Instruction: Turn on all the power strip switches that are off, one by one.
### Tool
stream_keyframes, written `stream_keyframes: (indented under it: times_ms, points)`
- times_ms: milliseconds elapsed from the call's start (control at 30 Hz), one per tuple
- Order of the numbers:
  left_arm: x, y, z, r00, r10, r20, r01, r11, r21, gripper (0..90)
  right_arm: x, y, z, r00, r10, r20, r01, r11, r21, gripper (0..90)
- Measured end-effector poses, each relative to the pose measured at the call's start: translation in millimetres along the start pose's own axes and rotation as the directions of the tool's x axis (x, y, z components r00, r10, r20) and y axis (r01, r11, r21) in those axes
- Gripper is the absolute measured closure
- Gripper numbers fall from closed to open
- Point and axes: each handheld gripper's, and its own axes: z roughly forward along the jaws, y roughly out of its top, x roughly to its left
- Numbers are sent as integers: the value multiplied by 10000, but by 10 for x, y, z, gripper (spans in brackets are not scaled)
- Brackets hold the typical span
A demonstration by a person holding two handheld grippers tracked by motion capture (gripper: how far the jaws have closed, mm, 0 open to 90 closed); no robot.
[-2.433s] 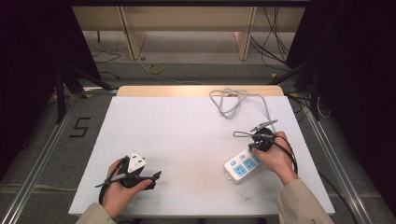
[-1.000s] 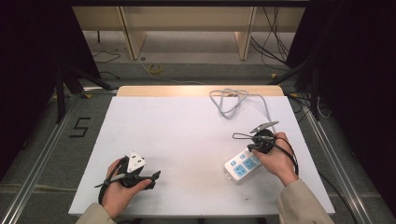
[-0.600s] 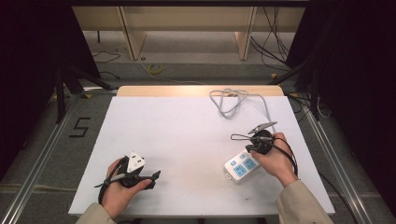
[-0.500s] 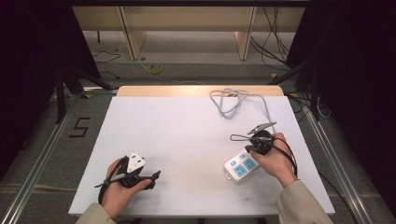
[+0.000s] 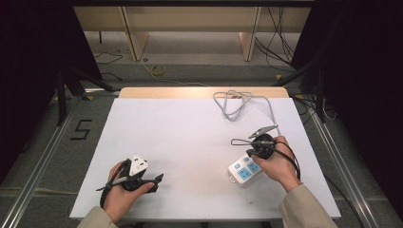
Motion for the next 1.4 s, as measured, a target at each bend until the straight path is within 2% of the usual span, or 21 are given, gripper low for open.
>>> stream_keyframes:
  times_ms: [1400]
  points:
    - [5,-6,-5,10000,-48,-11,47,10000,-40,217,302,63,102,9951,-700,-692,726,9967,356,900]
